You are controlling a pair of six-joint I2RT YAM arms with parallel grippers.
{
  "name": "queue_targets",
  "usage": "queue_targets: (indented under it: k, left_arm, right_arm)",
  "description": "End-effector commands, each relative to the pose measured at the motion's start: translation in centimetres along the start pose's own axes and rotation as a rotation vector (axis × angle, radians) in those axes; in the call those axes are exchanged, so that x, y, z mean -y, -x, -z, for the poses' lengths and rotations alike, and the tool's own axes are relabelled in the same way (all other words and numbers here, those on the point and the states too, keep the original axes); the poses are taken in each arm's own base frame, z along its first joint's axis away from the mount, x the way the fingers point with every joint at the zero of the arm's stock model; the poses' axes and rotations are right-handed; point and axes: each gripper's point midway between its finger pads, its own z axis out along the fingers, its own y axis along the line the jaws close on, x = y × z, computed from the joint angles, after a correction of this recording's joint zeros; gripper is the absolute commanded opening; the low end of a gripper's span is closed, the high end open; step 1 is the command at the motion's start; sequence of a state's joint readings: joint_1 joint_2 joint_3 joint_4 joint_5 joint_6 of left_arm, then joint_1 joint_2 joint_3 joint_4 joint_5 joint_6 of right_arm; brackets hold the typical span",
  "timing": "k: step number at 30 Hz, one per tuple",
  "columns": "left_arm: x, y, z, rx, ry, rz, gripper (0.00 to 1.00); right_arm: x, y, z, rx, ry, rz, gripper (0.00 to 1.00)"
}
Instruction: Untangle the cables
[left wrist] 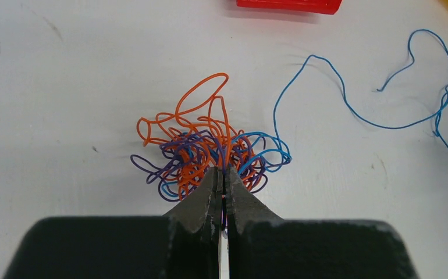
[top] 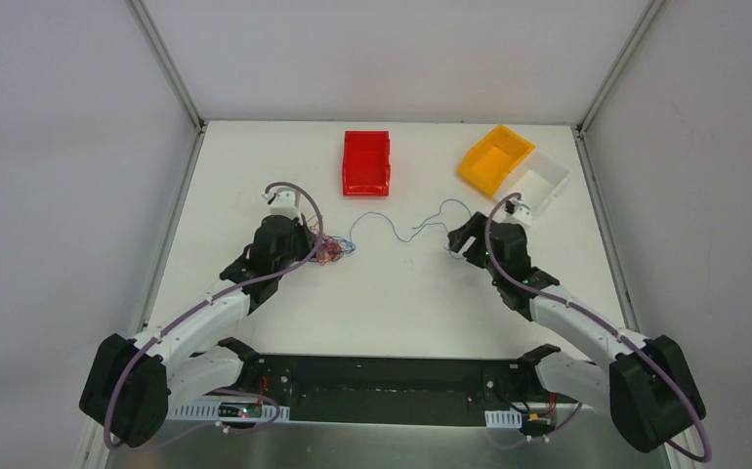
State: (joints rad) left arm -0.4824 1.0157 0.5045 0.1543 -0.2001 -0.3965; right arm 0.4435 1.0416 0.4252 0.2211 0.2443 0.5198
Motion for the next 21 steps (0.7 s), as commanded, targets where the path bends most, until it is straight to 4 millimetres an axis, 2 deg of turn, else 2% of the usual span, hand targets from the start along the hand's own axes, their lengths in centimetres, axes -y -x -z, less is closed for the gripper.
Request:
queue_targets:
  k: [1,5,11,15,18,21]
  left_arm:
    - [1.4,1.3,0.1,0.047,-0.082,-0.023,0.0]
    - [-0.9,1.6,0.4,0.077,0.038,0.002,0.0]
    - [-4.9,2.4,1.6,0.13,0.265,0.046,0.0]
    - [-6.9,2.8,2.6,0.183,0.366,0.088,0.0]
    - [-7.3,2.9,3.0,0.204,0.381,0.106,0.0]
    - [-6.9,3.0,2.9,0.199,0.358,0.103,0.0]
  right_arm:
    - [-4.4,0.4,0.1,-0.004,0.103,0.179,0.77]
    - [-2.6,0.8,-0.9,-0.009,-0.047,0.193,0.83]
    - [-0.6,1.4,-1.8,-0.083,-0.251,0.175,0.82]
    - [3.4,2.5,-1.6,-0.078,-0.408,0.037,0.82]
    - [5.8,2.8,-1.6,-0.081,-0.462,-0.037,0.78]
    - [6.6,3.1,-1.7,-0.087,-0.503,-0.016,0.78]
